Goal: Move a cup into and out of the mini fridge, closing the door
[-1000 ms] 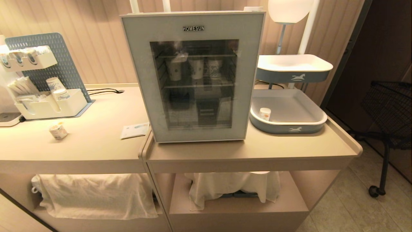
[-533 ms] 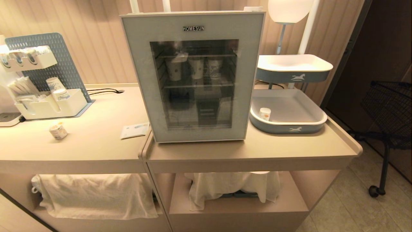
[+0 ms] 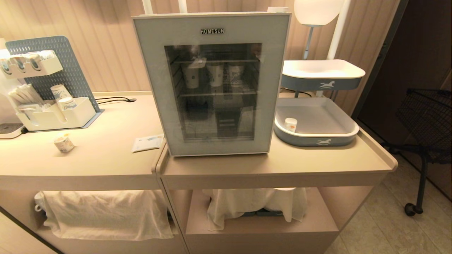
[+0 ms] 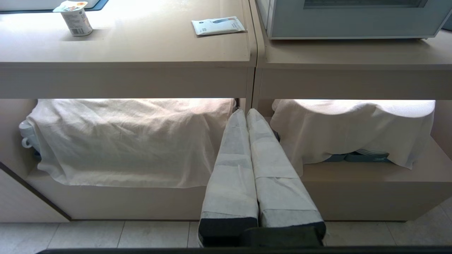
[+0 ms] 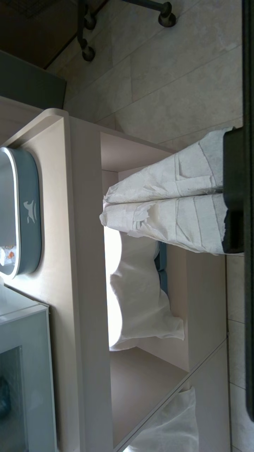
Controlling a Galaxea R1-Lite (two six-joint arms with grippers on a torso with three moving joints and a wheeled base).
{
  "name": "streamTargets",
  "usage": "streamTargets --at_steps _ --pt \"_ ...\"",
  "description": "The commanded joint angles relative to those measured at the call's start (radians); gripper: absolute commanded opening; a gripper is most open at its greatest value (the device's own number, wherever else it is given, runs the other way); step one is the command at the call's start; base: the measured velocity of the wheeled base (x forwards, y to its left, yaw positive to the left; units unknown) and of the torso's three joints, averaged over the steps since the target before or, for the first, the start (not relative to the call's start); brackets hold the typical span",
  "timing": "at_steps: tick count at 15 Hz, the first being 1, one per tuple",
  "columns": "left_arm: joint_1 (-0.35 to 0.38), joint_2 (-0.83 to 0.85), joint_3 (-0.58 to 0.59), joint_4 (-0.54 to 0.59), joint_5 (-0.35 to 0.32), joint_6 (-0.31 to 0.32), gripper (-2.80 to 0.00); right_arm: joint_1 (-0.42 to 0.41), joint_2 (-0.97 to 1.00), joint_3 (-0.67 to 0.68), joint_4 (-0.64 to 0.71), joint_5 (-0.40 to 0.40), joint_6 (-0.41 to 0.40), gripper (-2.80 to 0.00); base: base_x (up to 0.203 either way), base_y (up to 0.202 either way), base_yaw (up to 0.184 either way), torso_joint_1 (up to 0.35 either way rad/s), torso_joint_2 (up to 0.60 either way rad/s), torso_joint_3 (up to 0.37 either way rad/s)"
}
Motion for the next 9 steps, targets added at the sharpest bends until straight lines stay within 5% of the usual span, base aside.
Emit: streamTargets --at_steps 1,9 --pt "0.000 0.000 0.002 0.000 -0.001 0.000 -2.80 0.000 0.001 0.000 0.000 0.000 0.000 -2.80 0.000 0.000 0.000 0.000 0.00 0.000" --pt "0.000 0.000 0.002 0.000 0.000 0.000 -2.80 0.000 0.001 0.000 0.000 0.000 0.000 -2.80 0.000 0.000 0.000 0.000 0.00 0.000"
